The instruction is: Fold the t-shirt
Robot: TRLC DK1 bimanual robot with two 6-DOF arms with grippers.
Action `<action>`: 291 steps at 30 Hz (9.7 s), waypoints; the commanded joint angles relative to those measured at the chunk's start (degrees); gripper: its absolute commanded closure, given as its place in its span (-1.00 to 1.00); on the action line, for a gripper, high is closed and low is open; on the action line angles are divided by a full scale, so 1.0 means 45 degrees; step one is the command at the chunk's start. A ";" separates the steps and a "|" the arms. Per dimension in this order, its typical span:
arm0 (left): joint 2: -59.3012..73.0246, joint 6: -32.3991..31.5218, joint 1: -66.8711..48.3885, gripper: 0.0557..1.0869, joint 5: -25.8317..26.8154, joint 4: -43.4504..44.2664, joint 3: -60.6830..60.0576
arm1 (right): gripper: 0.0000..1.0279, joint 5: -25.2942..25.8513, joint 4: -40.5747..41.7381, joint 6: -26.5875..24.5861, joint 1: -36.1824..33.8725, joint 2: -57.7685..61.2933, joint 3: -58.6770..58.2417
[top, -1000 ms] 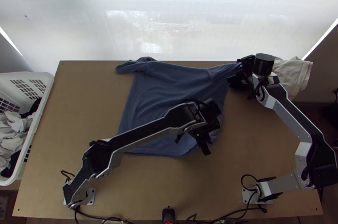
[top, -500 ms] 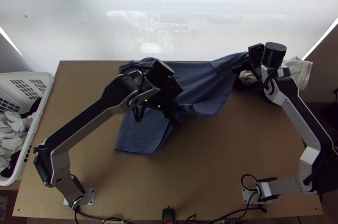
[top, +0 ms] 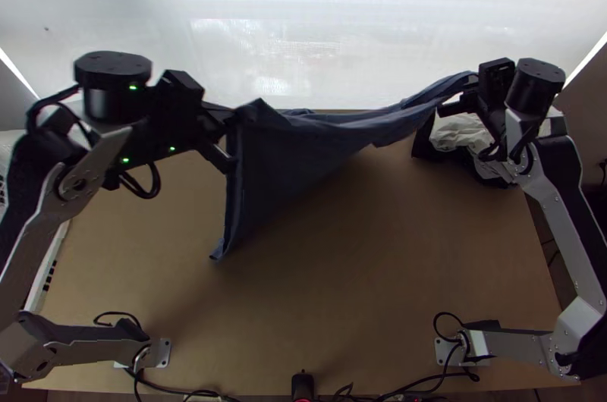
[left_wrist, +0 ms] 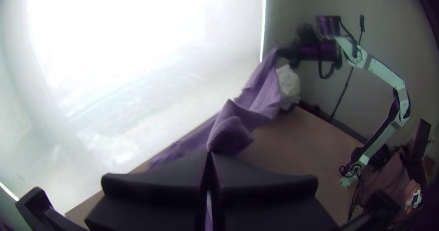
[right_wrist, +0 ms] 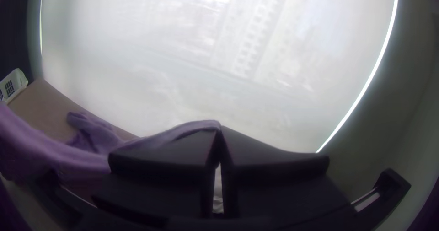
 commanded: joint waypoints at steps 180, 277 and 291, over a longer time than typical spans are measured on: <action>0.5632 0.0407 0.6903 0.93 -0.2242 1.6196 -1.1668 | 0.95 -0.0182 0.5305 0.1049 0.2757 0.6826 -0.3186; 0.0378 -0.0784 0.6903 0.93 0.1860 0.5981 -1.4969 | -0.80 -0.3073 -0.4481 0.1244 0.7425 -0.0674 -0.7463; 0.0260 -0.0999 0.6981 0.93 0.1860 0.6059 -1.5106 | -0.61 -0.3444 -0.4617 0.1362 0.8382 0.0361 -0.7366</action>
